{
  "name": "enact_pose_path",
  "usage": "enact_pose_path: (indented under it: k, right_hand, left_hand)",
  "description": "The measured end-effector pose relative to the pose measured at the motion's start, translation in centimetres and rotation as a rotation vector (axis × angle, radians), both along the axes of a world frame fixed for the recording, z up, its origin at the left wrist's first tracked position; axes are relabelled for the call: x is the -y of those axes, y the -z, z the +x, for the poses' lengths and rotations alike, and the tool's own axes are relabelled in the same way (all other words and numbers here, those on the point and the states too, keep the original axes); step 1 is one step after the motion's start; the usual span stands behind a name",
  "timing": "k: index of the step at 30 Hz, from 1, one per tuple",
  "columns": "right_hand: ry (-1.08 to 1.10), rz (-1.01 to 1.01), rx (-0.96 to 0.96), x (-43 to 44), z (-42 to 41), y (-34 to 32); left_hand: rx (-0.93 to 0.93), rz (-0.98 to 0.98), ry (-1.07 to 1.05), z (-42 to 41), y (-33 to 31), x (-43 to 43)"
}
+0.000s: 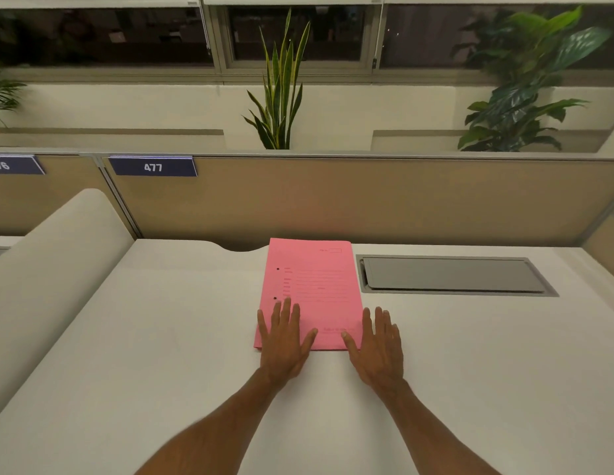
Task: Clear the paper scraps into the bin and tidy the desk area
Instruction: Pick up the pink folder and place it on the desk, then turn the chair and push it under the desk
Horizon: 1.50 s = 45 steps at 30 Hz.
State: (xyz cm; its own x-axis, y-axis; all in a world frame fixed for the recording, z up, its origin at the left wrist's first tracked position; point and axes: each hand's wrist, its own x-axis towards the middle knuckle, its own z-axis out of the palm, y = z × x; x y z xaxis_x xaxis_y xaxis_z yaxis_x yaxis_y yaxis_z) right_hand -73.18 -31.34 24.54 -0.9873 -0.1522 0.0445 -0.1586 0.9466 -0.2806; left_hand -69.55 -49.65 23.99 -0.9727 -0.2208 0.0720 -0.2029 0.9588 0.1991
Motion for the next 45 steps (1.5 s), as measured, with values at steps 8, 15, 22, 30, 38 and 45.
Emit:
enact_pose_path:
  k: [8, 15, 22, 30, 38, 45]
  right_hand:
    - [0.094, 0.084, 0.028, -1.3, 6.3, -0.8]
    - [0.298, 0.110, 0.069, -2.6, 12.6, -0.7]
    - [0.488, -0.032, 0.098, -4.8, 20.7, -0.8]
    - [0.727, 0.034, 0.074, -7.4, 31.6, -0.6]
    - [0.936, 0.065, 0.104, -11.9, 41.2, -0.8]
    - [1.134, 0.011, 0.105, -14.8, 50.8, -0.6]
  left_hand:
    - [-0.051, 0.039, 0.190, 4.9, -1.0, -2.2]
    - [-0.081, -0.043, 0.330, 7.2, -1.1, -3.2]
    - [0.009, -0.072, 0.529, 11.6, -0.6, -5.4]
    - [-0.030, -0.061, 0.814, 18.4, -1.1, -9.8]
    - [-0.026, 0.004, 1.045, 25.8, -2.6, -17.2]
    - [-0.012, -0.015, 1.233, 32.6, -1.9, -22.3]
